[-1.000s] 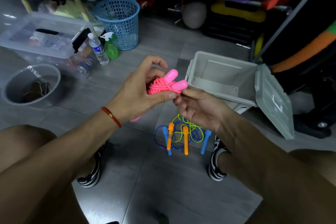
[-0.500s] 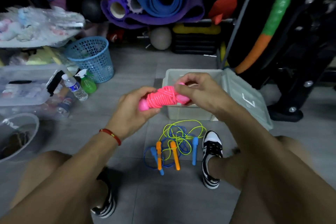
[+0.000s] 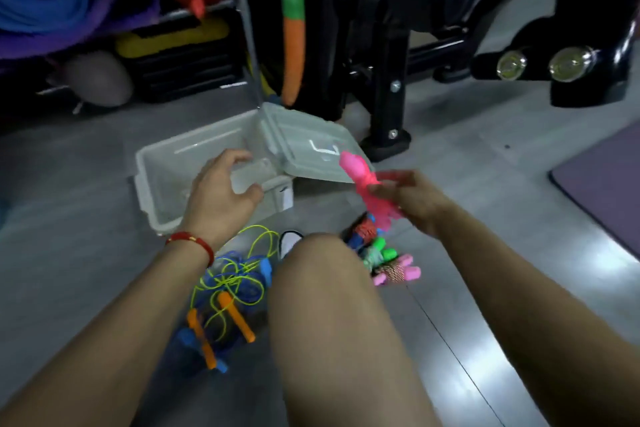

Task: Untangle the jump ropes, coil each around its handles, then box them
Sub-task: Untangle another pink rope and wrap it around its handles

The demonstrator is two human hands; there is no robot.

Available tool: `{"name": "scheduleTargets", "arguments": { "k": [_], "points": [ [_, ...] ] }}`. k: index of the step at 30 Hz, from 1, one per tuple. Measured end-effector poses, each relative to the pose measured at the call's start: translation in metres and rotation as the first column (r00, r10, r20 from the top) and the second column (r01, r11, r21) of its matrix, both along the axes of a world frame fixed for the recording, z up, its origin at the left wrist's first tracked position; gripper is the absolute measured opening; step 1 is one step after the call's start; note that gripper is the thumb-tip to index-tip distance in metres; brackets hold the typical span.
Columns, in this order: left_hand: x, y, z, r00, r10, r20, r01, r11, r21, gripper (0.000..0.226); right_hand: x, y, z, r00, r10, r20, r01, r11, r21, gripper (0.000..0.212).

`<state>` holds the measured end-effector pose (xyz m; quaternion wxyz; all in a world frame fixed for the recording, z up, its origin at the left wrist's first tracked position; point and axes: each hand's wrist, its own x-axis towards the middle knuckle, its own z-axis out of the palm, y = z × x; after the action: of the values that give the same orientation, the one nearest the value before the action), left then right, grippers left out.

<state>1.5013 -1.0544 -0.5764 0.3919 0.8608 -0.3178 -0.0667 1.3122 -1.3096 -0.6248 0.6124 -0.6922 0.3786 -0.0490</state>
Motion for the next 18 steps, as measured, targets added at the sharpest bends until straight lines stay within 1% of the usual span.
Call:
{"name": "scheduleTargets", "arguments": {
  "k": [1, 2, 3, 4, 5, 6, 7, 9, 10, 11, 12, 13, 15, 17, 18],
  "points": [
    [0.002, -0.007, -0.013, 0.997, 0.004, -0.075, -0.002, 1.000, 0.020, 0.041, -0.022, -0.006, -0.033, 0.991, -0.121, -0.062, 0.127, 0.987, 0.099, 0.040],
    [0.005, -0.011, -0.028, 0.989, 0.018, -0.145, -0.014, 0.999, 0.030, 0.039, -0.042, -0.007, -0.063, 0.966, -0.232, -0.119, 0.251, 0.949, 0.191, 0.037],
    [0.008, -0.013, -0.044, 0.980, 0.036, -0.197, -0.027, 0.999, 0.046, 0.038, -0.059, -0.005, -0.089, 0.930, -0.320, -0.179, 0.358, 0.899, 0.251, 0.029],
    [0.011, -0.015, -0.058, 0.968, 0.048, -0.245, -0.035, 0.998, 0.059, 0.038, -0.073, 0.000, -0.113, 0.893, -0.383, -0.237, 0.440, 0.855, 0.276, 0.022],
    [0.014, -0.014, -0.071, 0.960, 0.058, -0.275, -0.035, 0.996, 0.088, 0.037, -0.082, 0.008, -0.133, 0.857, -0.426, -0.290, 0.501, 0.821, 0.274, 0.027],
    [0.018, -0.011, -0.084, 0.953, 0.068, -0.295, -0.034, 0.992, 0.121, 0.038, -0.089, 0.015, -0.152, 0.820, -0.479, -0.313, 0.558, 0.791, 0.252, 0.035],
    [0.021, -0.007, -0.096, 0.949, 0.077, -0.305, -0.030, 0.987, 0.158, 0.038, -0.090, 0.023, -0.168, 0.778, -0.541, -0.319, 0.618, 0.750, 0.237, 0.039],
    [0.029, 0.000, -0.116, 0.942, 0.093, -0.322, -0.031, 0.981, 0.193, 0.037, -0.084, 0.032, -0.192, 0.654, -0.681, -0.328, 0.755, 0.617, 0.224, 0.036],
    [0.033, 0.003, -0.125, 0.941, 0.105, -0.321, -0.040, 0.978, 0.204, 0.036, -0.078, 0.034, -0.201, 0.602, -0.730, -0.323, 0.797, 0.572, 0.193, 0.034],
    [0.037, 0.007, -0.132, 0.944, 0.117, -0.309, -0.046, 0.973, 0.226, 0.036, -0.071, 0.034, -0.206, 0.575, -0.751, -0.324, 0.816, 0.558, 0.152, 0.032],
    [0.041, 0.011, -0.138, 0.947, 0.123, -0.295, -0.049, 0.968, 0.244, 0.036, -0.064, 0.034, -0.212, 0.558, -0.769, -0.313, 0.825, 0.554, 0.110, 0.029],
    [0.043, 0.016, -0.142, 0.956, 0.113, -0.271, -0.038, 0.963, 0.267, 0.037, -0.058, 0.034, -0.215, 0.566, -0.764, -0.309, 0.815, 0.574, 0.074, 0.028],
    [0.045, 0.026, -0.140, 0.969, 0.073, -0.237, 0.003, 0.952, 0.305, 0.040, -0.050, 0.037, -0.219, 0.641, -0.704, -0.305, 0.750, 0.660, 0.053, 0.034],
    [0.047, 0.036, -0.133, 0.966, 0.023, -0.256, 0.064, 0.944, 0.325, 0.045, -0.047, 0.044, -0.216, 0.719, -0.634, -0.287, 0.673, 0.738, 0.057, 0.045],
    [0.048, 0.042, -0.127, 0.960, -0.001, -0.279, 0.097, 0.938, 0.333, 0.043, -0.046, 0.049, -0.212, 0.747, -0.606, -0.275, 0.641, 0.766, 0.053, 0.052]
  ]
}}
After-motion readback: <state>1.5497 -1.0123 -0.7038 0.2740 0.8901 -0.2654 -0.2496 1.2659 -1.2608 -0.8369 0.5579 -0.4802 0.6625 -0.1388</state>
